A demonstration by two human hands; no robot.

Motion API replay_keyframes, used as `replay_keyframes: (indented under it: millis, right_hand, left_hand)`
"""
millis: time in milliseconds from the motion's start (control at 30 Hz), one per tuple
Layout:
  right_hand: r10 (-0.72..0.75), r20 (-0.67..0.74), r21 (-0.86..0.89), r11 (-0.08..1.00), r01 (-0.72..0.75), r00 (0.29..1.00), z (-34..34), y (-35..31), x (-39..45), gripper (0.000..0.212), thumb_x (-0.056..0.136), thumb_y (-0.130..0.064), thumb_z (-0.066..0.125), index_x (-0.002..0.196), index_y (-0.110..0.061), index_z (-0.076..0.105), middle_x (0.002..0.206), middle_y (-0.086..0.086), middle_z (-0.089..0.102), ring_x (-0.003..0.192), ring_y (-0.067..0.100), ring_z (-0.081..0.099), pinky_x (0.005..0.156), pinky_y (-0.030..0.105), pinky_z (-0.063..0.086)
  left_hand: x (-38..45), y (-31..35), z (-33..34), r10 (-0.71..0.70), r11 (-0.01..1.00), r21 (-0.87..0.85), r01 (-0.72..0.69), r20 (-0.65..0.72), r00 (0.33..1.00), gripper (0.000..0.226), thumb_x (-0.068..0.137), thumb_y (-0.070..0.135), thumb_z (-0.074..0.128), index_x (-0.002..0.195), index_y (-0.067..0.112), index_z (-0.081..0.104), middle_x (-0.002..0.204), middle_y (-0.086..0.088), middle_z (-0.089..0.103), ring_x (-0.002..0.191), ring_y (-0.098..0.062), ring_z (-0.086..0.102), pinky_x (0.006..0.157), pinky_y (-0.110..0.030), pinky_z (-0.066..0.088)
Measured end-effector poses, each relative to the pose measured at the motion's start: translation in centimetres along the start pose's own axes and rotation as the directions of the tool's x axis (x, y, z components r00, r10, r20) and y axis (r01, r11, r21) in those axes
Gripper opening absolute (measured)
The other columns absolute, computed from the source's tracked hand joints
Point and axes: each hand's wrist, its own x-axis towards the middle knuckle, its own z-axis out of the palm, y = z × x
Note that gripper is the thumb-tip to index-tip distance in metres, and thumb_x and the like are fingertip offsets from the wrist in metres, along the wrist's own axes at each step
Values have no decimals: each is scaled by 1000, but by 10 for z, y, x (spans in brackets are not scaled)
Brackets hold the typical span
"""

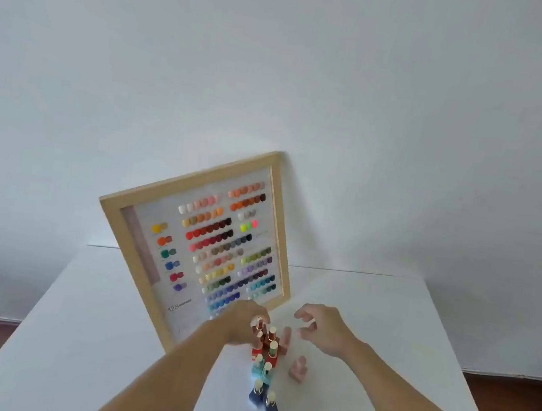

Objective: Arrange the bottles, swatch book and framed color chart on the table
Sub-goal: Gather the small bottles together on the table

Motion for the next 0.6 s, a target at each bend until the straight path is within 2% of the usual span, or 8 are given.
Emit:
replay_keyframes:
  millis: [100,200,300,433,500,600]
  right_hand:
    - [-11,5,4,1000,11,1000,11,3,10,32,83,-23,68,114,-15,62,114,6,60,81,14,59,75,20,44]
    - [-38,3,-16,999,38,999,24,3,17,29,85,-24,63,113,-17,63,110,5,61,79,14,62,75,19,48]
    - [-54,11,-23,998,54,998,30,0,25,29,80,-20,67,109,-22,65,103,3,60,79,14,61,75,20,49]
    - [-60,18,-58,996,61,998,36,-4,34,29,78,-13,70,105,-22,68,96,1,55,73,9,58,71,14,45]
    - [-54,18,-71,996,55,998,39,-5,36,29,78,-9,69,105,-22,69,95,0,52,71,7,56,68,12,41]
    - [-62,17,-97,993,63,998,45,-6,37,29,80,-4,64,104,-19,71,98,7,58,80,14,56,70,13,38]
  left_hand:
    - [7,1,4,-18,999,41,18,-2,1000,35,76,20,77,110,23,66,128,2,56,109,-17,58,97,-32,49]
    - [10,-5,9,-17,994,103,18,-12,1000,33,82,20,74,114,22,67,125,1,58,106,-16,58,94,-27,48]
    - [12,-11,10,21,987,159,-18,-19,1000,33,85,24,70,118,22,66,123,-1,59,105,-15,58,88,-22,45]
    - [17,-11,9,83,974,213,-82,2,997,30,86,24,68,116,19,68,132,1,56,114,-18,57,96,-27,45]
    - [21,-11,10,98,973,213,-93,-10,995,28,87,23,68,114,16,69,127,-1,59,113,-20,57,93,-24,43]
    - [22,-16,13,125,975,191,-113,-53,991,26,87,21,68,112,15,70,124,-1,62,112,-18,58,88,-18,36]
